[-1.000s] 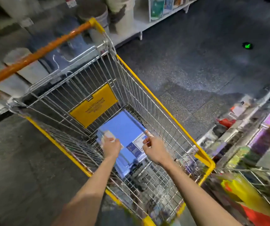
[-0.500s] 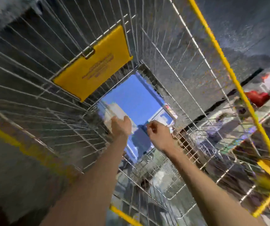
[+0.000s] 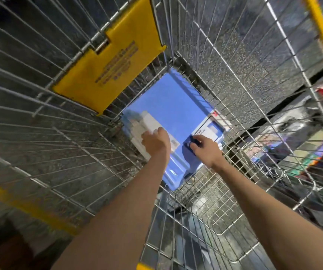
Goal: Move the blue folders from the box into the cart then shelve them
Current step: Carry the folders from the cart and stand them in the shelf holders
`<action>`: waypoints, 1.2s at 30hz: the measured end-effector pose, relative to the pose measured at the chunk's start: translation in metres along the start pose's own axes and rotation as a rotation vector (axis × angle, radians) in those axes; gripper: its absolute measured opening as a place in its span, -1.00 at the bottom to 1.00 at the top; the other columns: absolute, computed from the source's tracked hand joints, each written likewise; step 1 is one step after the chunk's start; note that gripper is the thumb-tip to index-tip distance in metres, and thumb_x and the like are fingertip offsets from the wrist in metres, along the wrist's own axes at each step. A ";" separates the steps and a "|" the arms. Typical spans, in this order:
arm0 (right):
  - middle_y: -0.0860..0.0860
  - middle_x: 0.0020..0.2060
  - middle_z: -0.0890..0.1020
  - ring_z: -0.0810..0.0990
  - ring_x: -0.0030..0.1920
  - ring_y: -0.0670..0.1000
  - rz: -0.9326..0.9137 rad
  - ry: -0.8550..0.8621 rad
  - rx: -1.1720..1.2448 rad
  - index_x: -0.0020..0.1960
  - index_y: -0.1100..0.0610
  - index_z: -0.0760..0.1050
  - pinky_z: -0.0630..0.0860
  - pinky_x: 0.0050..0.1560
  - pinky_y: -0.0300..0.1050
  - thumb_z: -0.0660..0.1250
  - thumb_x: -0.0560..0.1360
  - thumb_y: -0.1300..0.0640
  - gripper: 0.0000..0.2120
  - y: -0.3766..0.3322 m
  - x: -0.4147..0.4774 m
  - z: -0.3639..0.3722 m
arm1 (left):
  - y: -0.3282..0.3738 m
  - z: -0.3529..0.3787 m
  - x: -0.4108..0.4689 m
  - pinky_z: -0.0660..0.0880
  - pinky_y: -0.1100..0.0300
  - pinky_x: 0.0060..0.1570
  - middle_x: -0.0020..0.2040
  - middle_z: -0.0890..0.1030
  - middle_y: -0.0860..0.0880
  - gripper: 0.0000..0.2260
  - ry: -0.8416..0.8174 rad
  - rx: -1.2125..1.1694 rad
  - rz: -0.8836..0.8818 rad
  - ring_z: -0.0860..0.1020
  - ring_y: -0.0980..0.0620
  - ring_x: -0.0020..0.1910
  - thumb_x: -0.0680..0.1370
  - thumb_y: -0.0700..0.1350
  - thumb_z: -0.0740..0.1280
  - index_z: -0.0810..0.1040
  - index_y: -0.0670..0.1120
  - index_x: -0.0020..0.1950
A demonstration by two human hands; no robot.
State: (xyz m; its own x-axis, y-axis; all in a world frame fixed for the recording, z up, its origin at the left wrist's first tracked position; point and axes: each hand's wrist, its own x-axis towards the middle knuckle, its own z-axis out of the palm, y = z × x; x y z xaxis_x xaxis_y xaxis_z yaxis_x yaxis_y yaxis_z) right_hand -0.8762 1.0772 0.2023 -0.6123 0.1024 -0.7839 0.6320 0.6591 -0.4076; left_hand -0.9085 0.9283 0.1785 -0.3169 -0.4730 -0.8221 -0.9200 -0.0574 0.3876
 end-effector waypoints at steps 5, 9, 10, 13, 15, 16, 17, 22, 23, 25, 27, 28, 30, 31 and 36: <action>0.15 0.05 0.66 0.61 0.09 0.18 -0.137 0.070 -0.023 0.29 0.23 0.52 0.51 0.17 -0.01 0.38 0.54 0.10 -0.64 -0.003 -0.002 0.004 | 0.017 0.006 -0.005 0.50 -0.04 0.13 0.15 0.61 -0.17 -0.67 0.072 -0.105 0.004 0.56 -0.26 0.11 0.60 -0.05 0.24 0.51 -0.21 0.29; 0.12 0.01 0.54 0.55 0.07 0.26 -0.256 0.090 -0.125 0.28 0.15 0.47 0.54 0.09 0.14 0.41 0.39 -0.26 -0.36 -0.010 0.004 0.008 | 0.025 0.004 -0.007 0.45 0.06 0.04 0.06 0.59 -0.06 -0.63 0.058 -0.106 0.031 0.54 -0.15 0.00 0.59 0.06 0.16 0.61 -0.14 0.18; 0.09 0.05 0.51 0.54 0.06 0.26 -0.287 0.086 -0.149 0.33 0.13 0.44 0.54 0.08 0.15 0.42 0.35 -0.32 -0.28 -0.012 0.006 0.010 | 0.024 0.003 -0.006 0.48 0.03 0.07 0.15 0.59 -0.06 -0.60 0.085 -0.079 0.031 0.55 -0.15 0.05 0.55 0.11 0.15 0.61 -0.09 0.17; 0.15 0.19 0.49 0.50 0.17 0.25 -0.334 0.089 -0.238 0.40 0.17 0.39 0.49 0.18 0.11 0.55 0.34 -0.12 -0.25 -0.020 0.009 0.014 | 0.015 0.007 -0.001 0.44 0.01 0.06 0.31 0.51 -0.04 -0.62 0.106 0.012 0.056 0.50 -0.17 0.25 0.56 0.12 0.14 0.58 -0.01 0.23; 0.15 0.14 0.52 0.54 0.11 0.23 -0.361 0.098 -0.243 0.34 0.20 0.42 0.50 0.09 0.06 0.56 0.37 0.05 -0.37 -0.021 0.013 0.019 | 0.010 0.006 0.004 0.48 -0.10 0.17 0.25 0.55 -0.03 -0.58 0.073 -0.003 0.068 0.51 -0.16 0.24 0.49 0.17 0.15 0.57 0.06 0.24; 0.12 0.09 0.54 0.57 0.05 0.20 -0.377 0.095 -0.232 0.30 0.19 0.43 0.52 0.03 0.05 0.53 0.38 0.12 -0.45 -0.021 0.013 0.023 | 0.008 0.006 0.004 0.48 -0.15 0.21 0.22 0.56 -0.04 -0.56 0.068 -0.044 0.061 0.52 -0.15 0.20 0.44 0.19 0.16 0.57 0.06 0.22; 0.09 0.05 0.56 0.58 0.00 0.19 -0.389 0.092 -0.225 0.27 0.16 0.43 0.54 -0.01 0.07 0.49 0.40 0.19 -0.52 -0.022 0.012 0.027 | 0.006 0.007 0.004 0.48 -0.15 0.22 0.20 0.55 -0.04 -0.56 0.073 -0.080 0.063 0.52 -0.14 0.18 0.41 0.19 0.19 0.58 0.04 0.19; 0.05 -0.07 0.56 0.54 -0.05 0.16 -0.453 0.160 -0.209 0.15 0.14 0.43 0.53 -0.12 0.08 0.38 0.42 0.30 -0.67 -0.020 0.003 0.038 | 0.002 0.006 -0.003 0.43 -0.08 0.27 0.22 0.47 -0.06 -0.67 0.098 -0.136 0.126 0.47 -0.15 0.26 0.52 0.09 0.29 0.59 -0.05 0.17; 0.06 -0.08 0.57 0.54 -0.06 0.16 -0.452 0.161 -0.190 0.16 0.16 0.45 0.51 -0.12 0.05 0.36 0.43 0.32 -0.68 -0.019 0.003 0.039 | 0.002 0.006 -0.001 0.44 -0.11 0.28 0.25 0.50 -0.07 -0.66 0.100 -0.140 0.109 0.47 -0.16 0.25 0.49 0.12 0.27 0.60 -0.03 0.14; 0.08 -0.10 0.60 0.57 -0.06 0.17 -0.416 0.195 -0.151 0.21 0.18 0.48 0.43 -0.15 -0.06 0.33 0.48 0.35 -0.68 -0.017 0.003 0.042 | 0.003 0.002 0.010 0.50 -0.19 0.23 0.15 0.59 -0.09 -0.60 0.106 -0.198 0.061 0.52 -0.20 0.19 0.39 0.16 0.20 0.59 -0.03 0.08; 0.15 -0.06 0.66 0.64 -0.05 0.16 -0.329 0.256 -0.082 0.27 0.20 0.48 0.41 -0.12 -0.16 0.26 0.54 0.37 -0.68 -0.014 0.005 0.040 | 0.006 0.001 0.014 0.53 -0.06 0.20 0.12 0.59 -0.13 -0.67 0.029 -0.247 0.036 0.56 -0.20 0.10 0.51 0.05 0.26 0.53 -0.10 0.19; 0.19 -0.01 0.68 0.66 -0.03 0.17 -0.288 0.268 -0.055 0.29 0.23 0.47 0.44 -0.08 -0.18 0.23 0.55 0.39 -0.67 -0.012 0.006 0.036 | 0.011 0.000 0.010 0.52 0.03 0.12 0.12 0.58 -0.15 -0.70 0.008 -0.280 0.022 0.56 -0.16 0.03 0.58 -0.06 0.29 0.48 -0.16 0.26; 0.23 0.01 0.69 0.67 0.00 0.19 -0.256 0.261 -0.052 0.29 0.25 0.46 0.52 0.01 -0.08 0.23 0.53 0.40 -0.66 -0.007 0.008 0.027 | 0.018 0.009 0.005 0.47 0.15 -0.02 0.09 0.59 -0.16 -0.71 -0.039 -0.355 0.019 0.56 -0.07 -0.05 0.61 -0.18 0.32 0.39 -0.24 0.28; 0.22 0.00 0.69 0.66 -0.01 0.20 -0.266 0.246 -0.062 0.28 0.25 0.46 0.54 0.04 -0.02 0.26 0.52 0.39 -0.66 -0.005 0.008 0.023 | 0.021 0.016 0.000 0.46 0.19 -0.04 0.05 0.59 -0.13 -0.71 -0.055 -0.349 0.035 0.56 -0.04 -0.07 0.60 -0.19 0.35 0.38 -0.22 0.26; 0.22 -0.01 0.65 0.61 -0.02 0.20 -0.328 0.201 -0.137 0.28 0.26 0.48 0.53 0.05 0.02 0.30 0.53 0.29 -0.68 -0.005 0.013 0.017 | 0.019 0.020 0.005 0.36 0.01 0.28 0.37 0.47 -0.17 -0.54 0.235 -0.019 0.120 0.43 -0.22 0.33 0.54 -0.05 0.40 0.41 -0.17 0.39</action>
State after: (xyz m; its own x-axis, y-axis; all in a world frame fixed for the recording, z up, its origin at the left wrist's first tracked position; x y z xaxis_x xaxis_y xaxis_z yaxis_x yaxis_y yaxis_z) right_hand -0.8796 1.0630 0.1860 -0.8603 0.0046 -0.5097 0.3266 0.7727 -0.5443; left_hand -0.9320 0.9427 0.1731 -0.3590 -0.6686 -0.6513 -0.8739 -0.0042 0.4860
